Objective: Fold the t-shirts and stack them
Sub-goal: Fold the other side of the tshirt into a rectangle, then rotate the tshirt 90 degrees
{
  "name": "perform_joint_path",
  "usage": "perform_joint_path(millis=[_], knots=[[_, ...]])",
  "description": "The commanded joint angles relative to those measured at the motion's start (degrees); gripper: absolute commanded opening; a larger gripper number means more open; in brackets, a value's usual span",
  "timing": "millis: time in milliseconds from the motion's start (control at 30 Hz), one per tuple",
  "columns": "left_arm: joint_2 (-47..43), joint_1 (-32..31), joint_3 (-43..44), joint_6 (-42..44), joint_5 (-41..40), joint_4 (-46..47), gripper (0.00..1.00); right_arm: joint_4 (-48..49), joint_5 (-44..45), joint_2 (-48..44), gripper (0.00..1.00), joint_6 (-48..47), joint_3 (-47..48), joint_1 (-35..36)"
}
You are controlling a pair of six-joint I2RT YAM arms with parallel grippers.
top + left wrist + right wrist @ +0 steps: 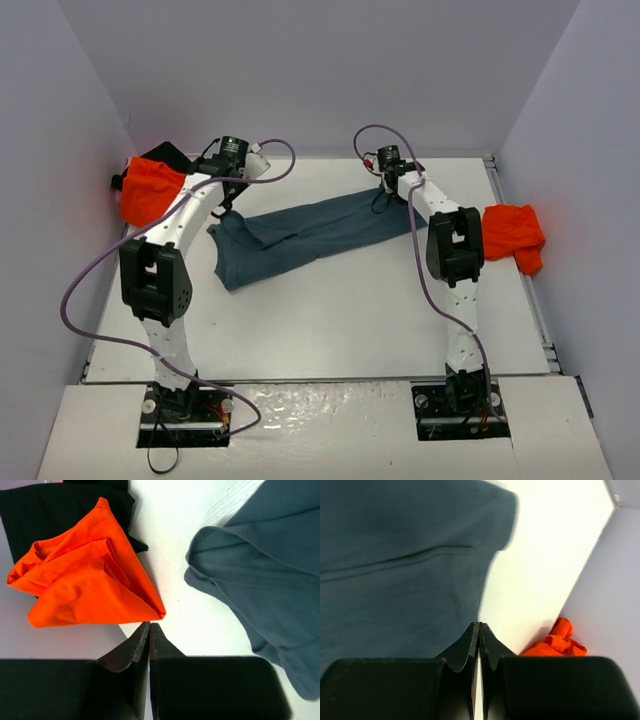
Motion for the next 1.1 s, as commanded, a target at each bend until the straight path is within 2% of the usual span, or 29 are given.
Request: perform_joint_path(millis=[0,233,600,767,933,1067], knots=[[-3.75,-4.61,-2.98,0.07,1.01,-0.36,0.0,2.2,-0.79,-9.04,0.0,1.94,2.42,-0.64],[-1.79,-9.62,-5.01,-0.62,4.09,-1.81,0.0,-0.73,-5.77,-6.98,0.0,2.75,0.29,2.03],[4.89,-10.63,-5.11,-1.58,8.64,-5.54,0.0,-6.72,-9.48,0.24,0.0,3.17,3.04,2.45],[6.13,-10.65,-6.05,-1.2,9.37,-7.43,0.0,-10.07,-9.62,1.97,0.05,1.66,2.25,2.38],[7.79,-9.8,-8.07,2.69,10.12,-11.27,0.0,-12.71,-6.54,4.29,0.04,0.63,1.21,0.98],[10.37,-4.42,-9.2,5.23,10.58,-14.01,0.0,-13.66,-4.3,6.63,0.04,0.28,1.61,-2.09]])
